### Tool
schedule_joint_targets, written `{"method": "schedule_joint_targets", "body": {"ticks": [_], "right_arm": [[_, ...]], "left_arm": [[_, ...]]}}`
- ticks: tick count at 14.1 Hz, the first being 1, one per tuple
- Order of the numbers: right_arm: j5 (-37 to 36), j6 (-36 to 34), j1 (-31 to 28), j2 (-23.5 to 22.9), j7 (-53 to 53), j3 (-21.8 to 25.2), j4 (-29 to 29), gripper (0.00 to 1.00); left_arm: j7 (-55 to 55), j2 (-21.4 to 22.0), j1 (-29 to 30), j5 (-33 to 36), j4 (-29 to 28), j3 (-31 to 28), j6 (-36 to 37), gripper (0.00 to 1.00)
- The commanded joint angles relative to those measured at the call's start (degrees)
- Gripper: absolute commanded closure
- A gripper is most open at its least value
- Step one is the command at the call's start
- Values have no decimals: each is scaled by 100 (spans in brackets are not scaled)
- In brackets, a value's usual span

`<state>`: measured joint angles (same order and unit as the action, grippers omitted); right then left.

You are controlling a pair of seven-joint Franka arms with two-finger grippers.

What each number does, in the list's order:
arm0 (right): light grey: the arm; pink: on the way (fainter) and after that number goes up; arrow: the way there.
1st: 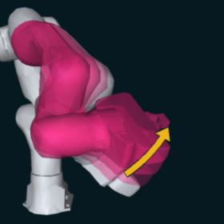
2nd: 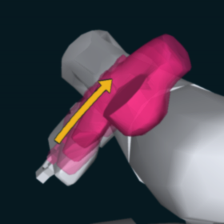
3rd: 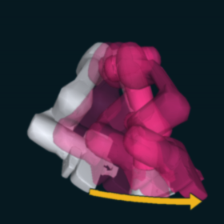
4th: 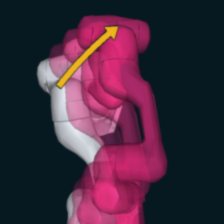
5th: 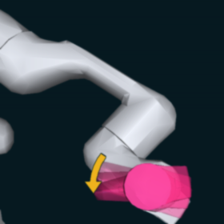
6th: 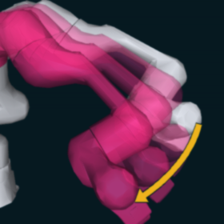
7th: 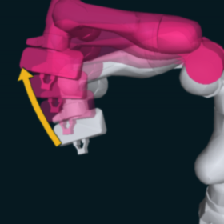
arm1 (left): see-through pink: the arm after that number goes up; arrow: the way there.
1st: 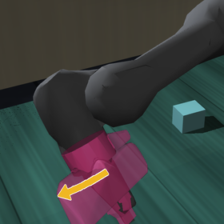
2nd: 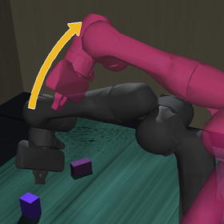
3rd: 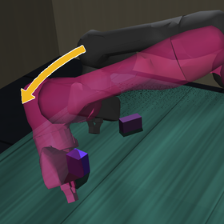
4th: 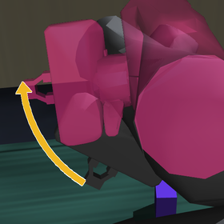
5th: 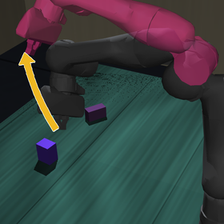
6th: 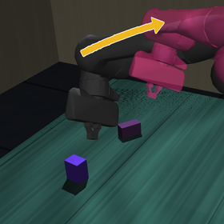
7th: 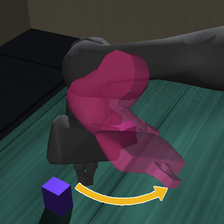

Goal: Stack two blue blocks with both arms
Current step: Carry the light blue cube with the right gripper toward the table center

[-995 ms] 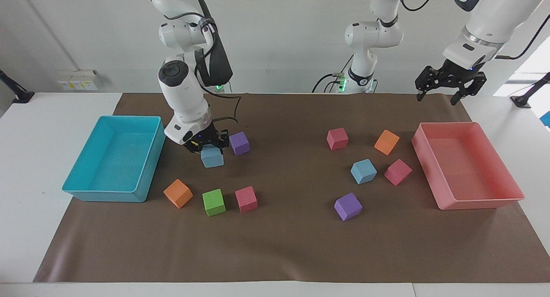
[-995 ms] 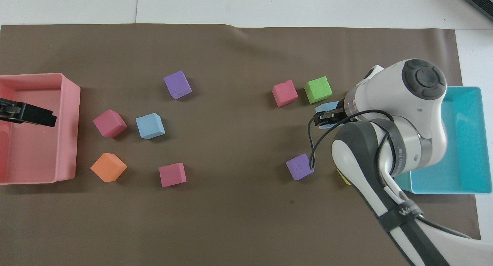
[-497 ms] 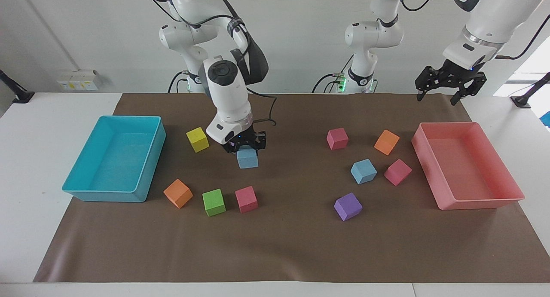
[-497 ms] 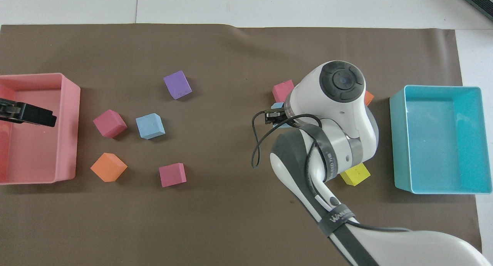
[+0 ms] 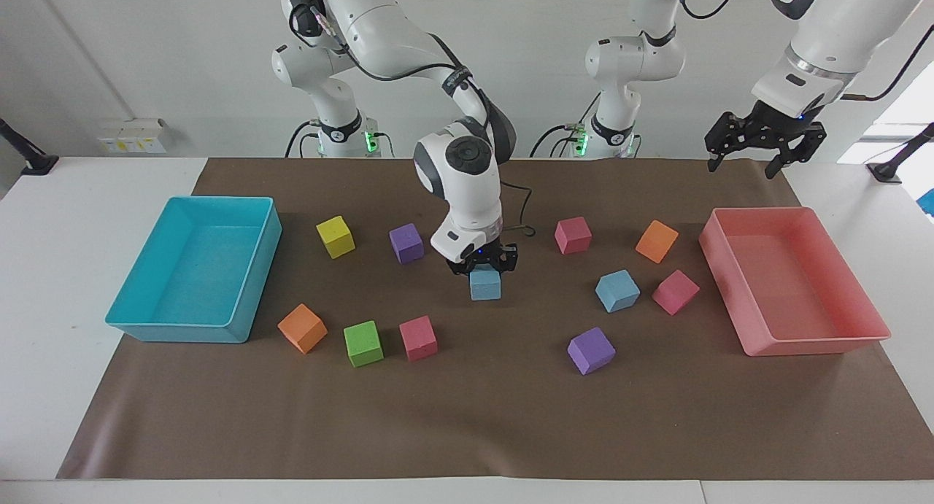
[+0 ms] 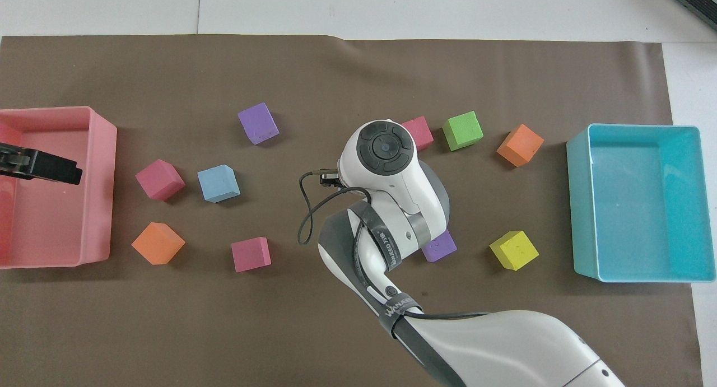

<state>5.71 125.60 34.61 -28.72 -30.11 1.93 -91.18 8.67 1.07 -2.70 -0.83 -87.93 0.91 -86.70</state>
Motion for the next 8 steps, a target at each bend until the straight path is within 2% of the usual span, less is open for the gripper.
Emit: {"method": "schedule_joint_targets", "body": {"ticks": [1,8], "right_arm": [[71,210,116,-160,-57,18,57,100],[61,334,116,-55,-13,18,-489,100]], "left_arm": [[-24,130,76,-58,-119,41,48,0],[-24,130,76,-49,-119,41,48,0]]}}
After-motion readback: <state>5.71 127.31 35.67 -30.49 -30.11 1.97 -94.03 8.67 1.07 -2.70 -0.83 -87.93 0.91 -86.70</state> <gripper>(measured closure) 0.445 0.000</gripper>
